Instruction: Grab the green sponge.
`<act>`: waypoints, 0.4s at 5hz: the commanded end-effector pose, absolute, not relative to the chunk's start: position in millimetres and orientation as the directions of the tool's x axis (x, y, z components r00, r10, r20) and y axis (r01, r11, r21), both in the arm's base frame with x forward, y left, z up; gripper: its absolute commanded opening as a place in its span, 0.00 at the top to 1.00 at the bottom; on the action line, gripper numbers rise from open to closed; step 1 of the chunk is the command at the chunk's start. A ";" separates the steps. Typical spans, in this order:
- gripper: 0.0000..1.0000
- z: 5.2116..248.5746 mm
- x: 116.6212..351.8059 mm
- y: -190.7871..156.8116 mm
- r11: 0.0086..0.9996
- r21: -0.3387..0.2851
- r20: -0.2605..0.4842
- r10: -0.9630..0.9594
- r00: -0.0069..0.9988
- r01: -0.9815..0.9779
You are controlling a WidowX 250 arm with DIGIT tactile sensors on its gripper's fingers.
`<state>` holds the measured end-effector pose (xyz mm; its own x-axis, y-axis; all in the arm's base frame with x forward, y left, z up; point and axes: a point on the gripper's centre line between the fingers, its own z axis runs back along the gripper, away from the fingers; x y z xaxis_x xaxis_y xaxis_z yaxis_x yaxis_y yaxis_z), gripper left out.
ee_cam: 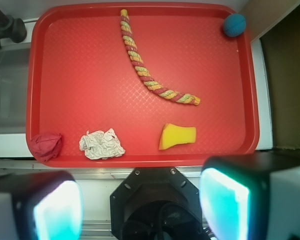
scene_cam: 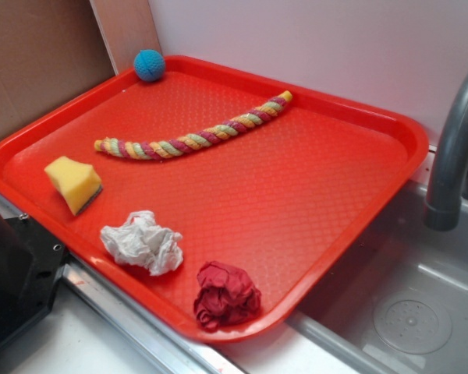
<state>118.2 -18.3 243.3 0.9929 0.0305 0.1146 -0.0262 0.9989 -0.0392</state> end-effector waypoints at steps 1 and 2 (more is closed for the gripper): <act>0.00 243.3 118.2 -18.3 0.999 -0.039 0.115 0.031 0.993 -0.026; 0.00 208.0 140.6 -9.2 0.992 -0.041 0.065 0.121 0.990 -0.119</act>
